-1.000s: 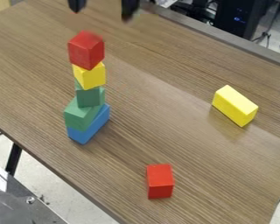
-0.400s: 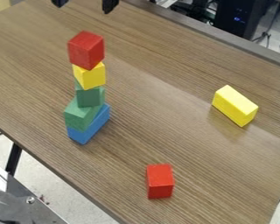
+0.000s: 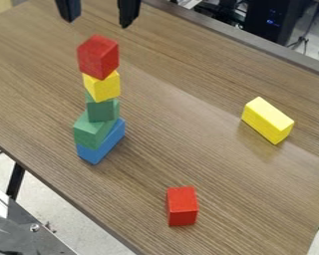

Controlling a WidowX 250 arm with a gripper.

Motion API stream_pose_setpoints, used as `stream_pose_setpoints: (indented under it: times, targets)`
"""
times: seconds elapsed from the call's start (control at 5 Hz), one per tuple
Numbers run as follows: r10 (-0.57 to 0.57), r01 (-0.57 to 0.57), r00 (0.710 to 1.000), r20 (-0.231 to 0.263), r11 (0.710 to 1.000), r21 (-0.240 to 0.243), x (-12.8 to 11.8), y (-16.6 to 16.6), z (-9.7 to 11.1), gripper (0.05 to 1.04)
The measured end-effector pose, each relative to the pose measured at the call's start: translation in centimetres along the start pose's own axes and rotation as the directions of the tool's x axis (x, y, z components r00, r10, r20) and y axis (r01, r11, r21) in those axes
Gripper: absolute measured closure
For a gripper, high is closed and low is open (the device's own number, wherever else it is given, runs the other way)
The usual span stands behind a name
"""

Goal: Put the red block down to the desk

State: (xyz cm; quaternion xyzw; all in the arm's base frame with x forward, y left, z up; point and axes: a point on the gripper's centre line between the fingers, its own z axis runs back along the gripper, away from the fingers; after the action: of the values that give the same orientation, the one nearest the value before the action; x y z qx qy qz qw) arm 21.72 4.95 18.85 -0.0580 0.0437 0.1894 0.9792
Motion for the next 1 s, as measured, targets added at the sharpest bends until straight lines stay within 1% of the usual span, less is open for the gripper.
stream_pose_setpoints:
  times: [0.4,0.6,0.8,1.0]
  targets:
    - [0.008,-0.008,0.999,-0.039,1.0,-0.005,-0.1,0.9,-1.1,0.085]
    - [-0.011,0.012,0.996,-0.084,1.0,0.017,0.2,1.4,-1.9,0.085]
    - [-0.019,0.023,0.994,-0.104,0.999,0.035,0.1,1.8,-2.3,0.085]
    - [-0.023,0.028,0.992,-0.122,0.999,0.041,-0.2,1.9,-2.7,0.085]
